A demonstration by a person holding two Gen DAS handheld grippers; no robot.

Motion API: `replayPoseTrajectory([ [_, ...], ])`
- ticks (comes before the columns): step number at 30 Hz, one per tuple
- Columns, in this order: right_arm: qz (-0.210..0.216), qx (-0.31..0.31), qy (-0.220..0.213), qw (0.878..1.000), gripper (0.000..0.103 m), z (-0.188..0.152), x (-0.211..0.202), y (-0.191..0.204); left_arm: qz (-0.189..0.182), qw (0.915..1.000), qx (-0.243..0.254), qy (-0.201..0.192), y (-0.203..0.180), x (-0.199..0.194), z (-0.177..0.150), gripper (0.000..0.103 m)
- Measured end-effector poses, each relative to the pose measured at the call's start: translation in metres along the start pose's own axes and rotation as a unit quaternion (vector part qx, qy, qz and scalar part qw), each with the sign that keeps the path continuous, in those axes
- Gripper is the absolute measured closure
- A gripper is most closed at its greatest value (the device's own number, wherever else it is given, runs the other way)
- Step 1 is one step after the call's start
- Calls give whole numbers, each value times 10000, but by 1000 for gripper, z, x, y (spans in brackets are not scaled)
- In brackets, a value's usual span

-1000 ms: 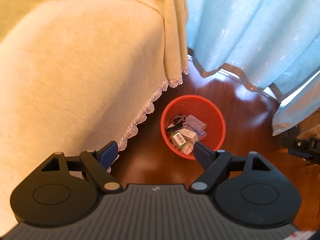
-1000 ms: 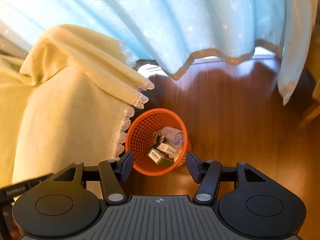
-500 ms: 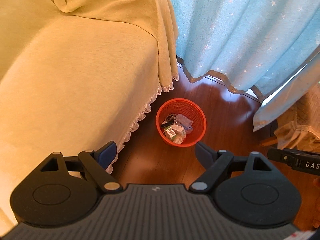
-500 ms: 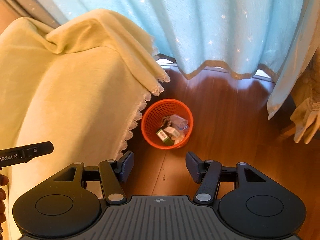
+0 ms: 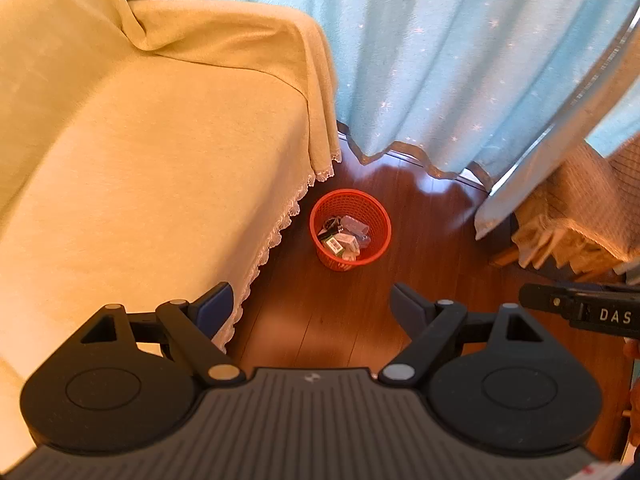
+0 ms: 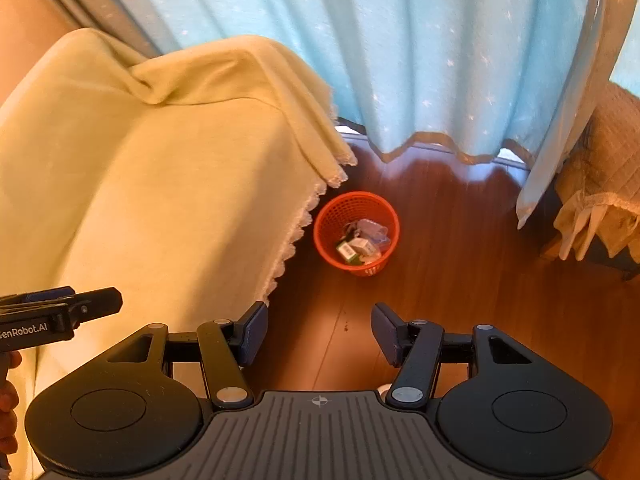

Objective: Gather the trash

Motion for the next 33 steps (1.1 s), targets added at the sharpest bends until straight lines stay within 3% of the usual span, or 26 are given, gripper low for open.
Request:
replayPoseTrajectory([
  [13,-3,-389,-78,9992,48,-48,-70,41,-121,9995,175,-238,1,-87,-39,20],
  [23,81,-494,-178,9986,48,-74,-106,55,-42,9990,356,-283,-5,-116,-56,20],
  [33,71,-666,-170,9976,48,-69,-120,56,15,9992,260,-291,-12,-128,-54,20],
])
Point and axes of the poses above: each gripper's, at about its wrist camera, not at the fingertips, and x roughly the way its jaws point, y to its left, z to its top, the point moved 2 cm from there along x, roughly the way its jaws point, and after that the axes turned 12 degrees about x, right-handed, at the moved point
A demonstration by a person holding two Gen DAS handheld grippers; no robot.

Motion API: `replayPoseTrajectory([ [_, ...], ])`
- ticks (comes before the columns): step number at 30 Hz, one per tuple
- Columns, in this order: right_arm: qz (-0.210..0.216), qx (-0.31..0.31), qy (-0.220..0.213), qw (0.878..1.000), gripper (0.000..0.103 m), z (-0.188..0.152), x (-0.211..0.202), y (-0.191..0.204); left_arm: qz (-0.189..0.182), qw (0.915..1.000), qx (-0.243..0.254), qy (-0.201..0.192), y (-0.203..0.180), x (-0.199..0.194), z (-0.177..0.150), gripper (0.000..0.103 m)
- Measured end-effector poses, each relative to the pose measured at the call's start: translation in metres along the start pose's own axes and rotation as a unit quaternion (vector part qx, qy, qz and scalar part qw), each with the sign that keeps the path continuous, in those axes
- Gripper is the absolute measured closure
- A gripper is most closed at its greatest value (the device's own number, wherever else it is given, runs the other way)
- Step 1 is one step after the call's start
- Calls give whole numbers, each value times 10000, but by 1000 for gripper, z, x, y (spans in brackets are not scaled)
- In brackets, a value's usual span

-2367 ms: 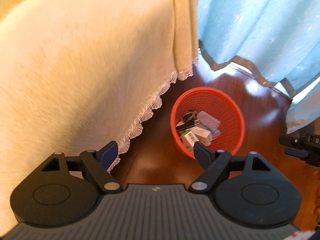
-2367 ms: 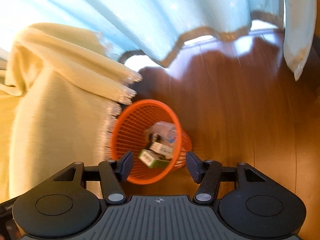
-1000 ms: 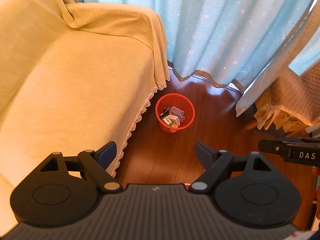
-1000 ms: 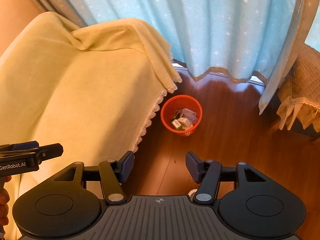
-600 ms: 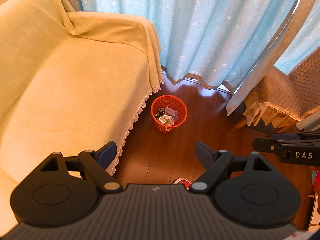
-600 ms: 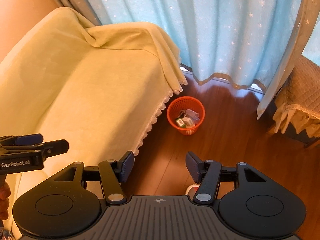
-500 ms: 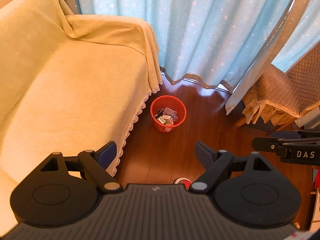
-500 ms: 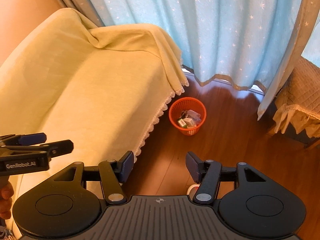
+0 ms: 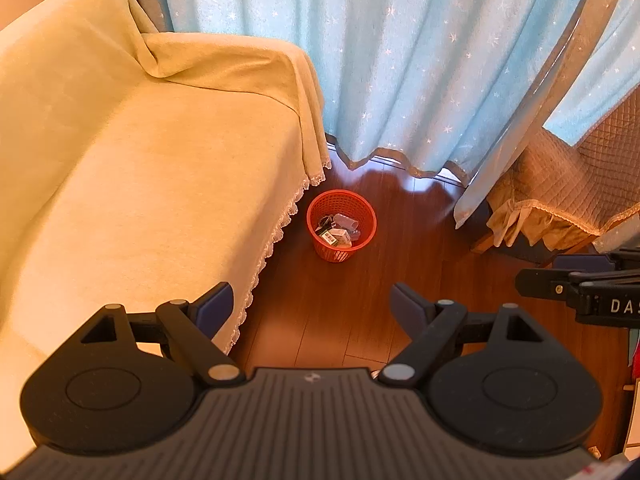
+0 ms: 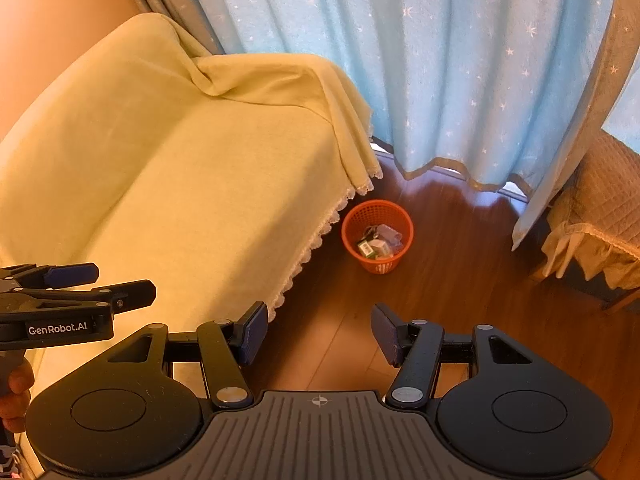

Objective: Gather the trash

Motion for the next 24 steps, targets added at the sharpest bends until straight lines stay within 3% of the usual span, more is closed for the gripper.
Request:
replayPoseTrajectory([
  [24,43,75,93,9999,48,8,-5,-14,26,9999,147,33,-14,-2,7,20],
])
Point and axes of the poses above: each gripper's, at about its wrist camera, not at the fingertips, and x roughly the way its jaws point, y to its left, z to its top, the point moved 2 cm from there along x, roughly the way its jaws point, and after that the axes turned 12 degrees about x, right-handed, at the moved point
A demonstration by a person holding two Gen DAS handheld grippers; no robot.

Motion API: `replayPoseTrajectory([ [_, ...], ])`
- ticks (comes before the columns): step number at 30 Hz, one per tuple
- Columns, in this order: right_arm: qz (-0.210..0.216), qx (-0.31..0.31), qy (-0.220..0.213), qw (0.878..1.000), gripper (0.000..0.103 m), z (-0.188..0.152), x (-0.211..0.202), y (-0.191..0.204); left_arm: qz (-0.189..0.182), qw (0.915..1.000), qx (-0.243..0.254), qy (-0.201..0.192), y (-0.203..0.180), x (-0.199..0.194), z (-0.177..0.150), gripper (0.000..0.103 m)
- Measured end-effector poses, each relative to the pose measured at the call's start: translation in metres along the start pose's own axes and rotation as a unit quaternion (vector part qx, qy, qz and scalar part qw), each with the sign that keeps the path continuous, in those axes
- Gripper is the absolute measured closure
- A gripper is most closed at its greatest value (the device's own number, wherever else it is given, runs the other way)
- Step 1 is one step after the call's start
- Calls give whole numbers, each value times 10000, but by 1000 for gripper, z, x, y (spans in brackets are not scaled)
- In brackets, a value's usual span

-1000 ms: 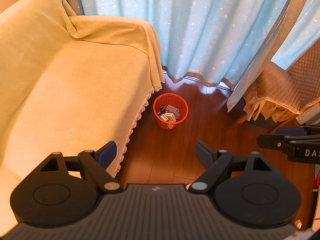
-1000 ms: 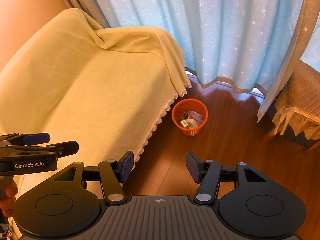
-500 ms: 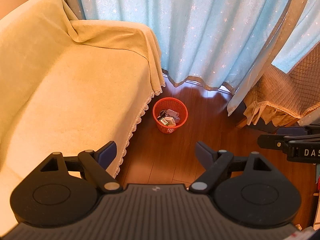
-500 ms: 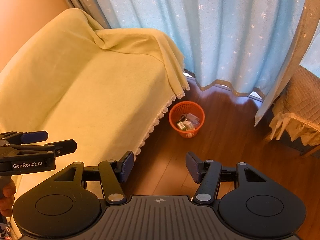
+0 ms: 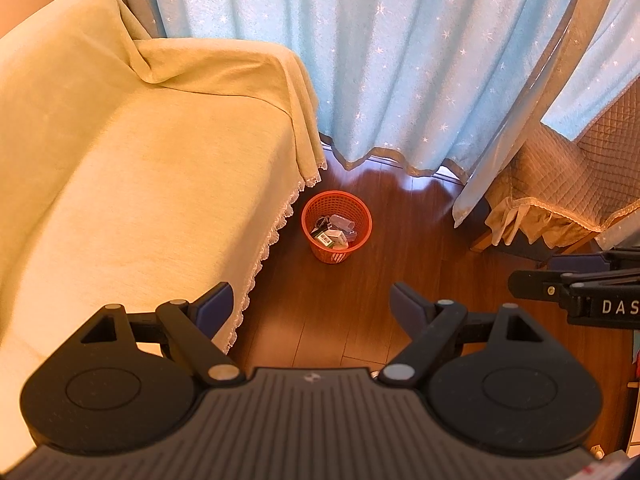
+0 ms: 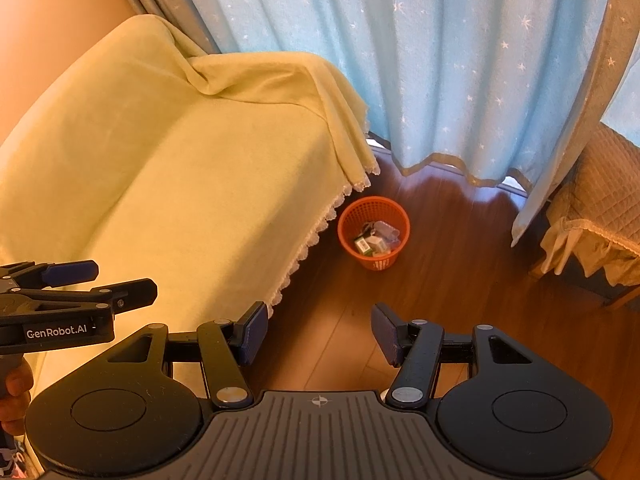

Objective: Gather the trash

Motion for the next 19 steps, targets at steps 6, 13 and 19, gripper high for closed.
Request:
replayPoseTrajectory([
  [6,-13,33,14,10000,48,-1,1,1,-22,10000,36,19,-1,1,-1,20],
  [13,-10,68,23,10000,48,0,1,0,-53,9999,107,-8,-3,0,-2,20],
  [19,-10,93,43,9999,48,0,3,-1,-70,9999,137,-11,-3,0,-5,20],
])
Point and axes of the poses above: each gripper's, at about its wrist camera, not at the fingertips, and x roughly the way its jaws point, y to its left, z to its top, the point moved 2 cm from there along x, roughly the way its jaws point, and after that the axes turned 12 degrees about x, right-handed, at the moved point
